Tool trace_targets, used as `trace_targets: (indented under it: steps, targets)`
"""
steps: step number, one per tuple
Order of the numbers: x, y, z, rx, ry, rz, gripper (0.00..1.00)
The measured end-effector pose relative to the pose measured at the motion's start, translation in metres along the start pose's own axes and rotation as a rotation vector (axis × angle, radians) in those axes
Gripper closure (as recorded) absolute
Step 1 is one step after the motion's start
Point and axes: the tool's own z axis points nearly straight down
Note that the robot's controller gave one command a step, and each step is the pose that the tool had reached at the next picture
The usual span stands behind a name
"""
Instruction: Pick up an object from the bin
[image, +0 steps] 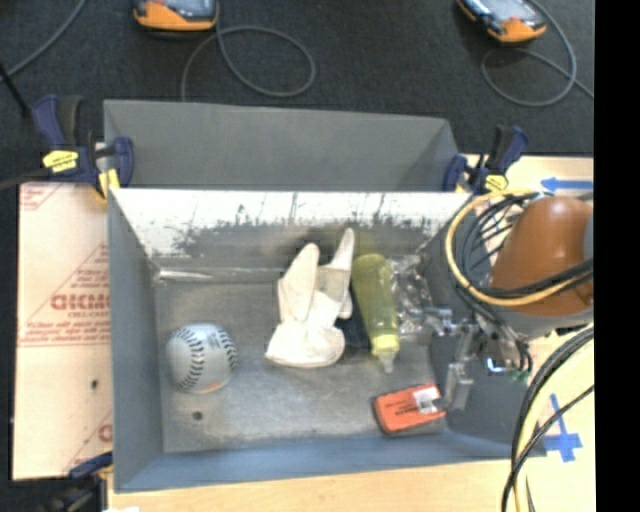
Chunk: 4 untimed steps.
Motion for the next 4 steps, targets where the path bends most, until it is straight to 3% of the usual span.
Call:
trace_targets:
  steps: [2, 3, 4]
  targets:
    - [0.0, 0.002, 0.0, 0.004, -0.014, -0.005, 0.0]
    - [0.011, 0.011, 0.03, 0.0, -0.003, -0.029, 0.0]
    - [0.026, 0.019, 0.056, 0.007, -0.021, -0.076, 1.0]
